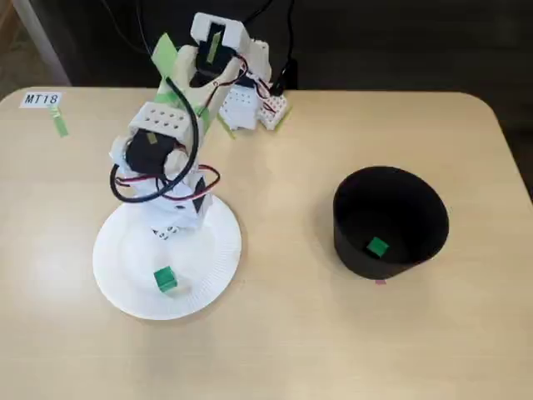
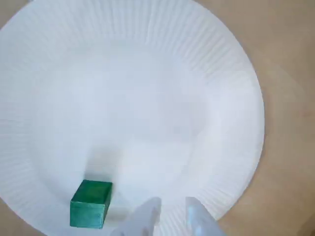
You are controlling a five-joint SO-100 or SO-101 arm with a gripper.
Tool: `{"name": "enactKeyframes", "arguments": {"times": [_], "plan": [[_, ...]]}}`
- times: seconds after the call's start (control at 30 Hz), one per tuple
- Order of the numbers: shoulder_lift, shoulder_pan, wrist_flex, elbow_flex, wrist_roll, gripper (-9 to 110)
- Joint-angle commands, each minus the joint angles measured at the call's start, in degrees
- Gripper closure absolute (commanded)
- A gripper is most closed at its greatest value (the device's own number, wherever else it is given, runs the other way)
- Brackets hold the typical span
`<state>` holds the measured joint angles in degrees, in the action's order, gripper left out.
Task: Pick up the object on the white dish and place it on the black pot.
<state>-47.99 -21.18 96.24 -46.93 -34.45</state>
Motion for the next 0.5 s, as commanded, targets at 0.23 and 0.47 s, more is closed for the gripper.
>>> {"name": "enactKeyframes", "arguments": {"times": [0.23, 0.47], "plan": [[3.3, -0.4, -0.6, 6.9, 3.6, 73], [9.6, -0.1, -0.5, 18.2, 7.5, 73]]}}
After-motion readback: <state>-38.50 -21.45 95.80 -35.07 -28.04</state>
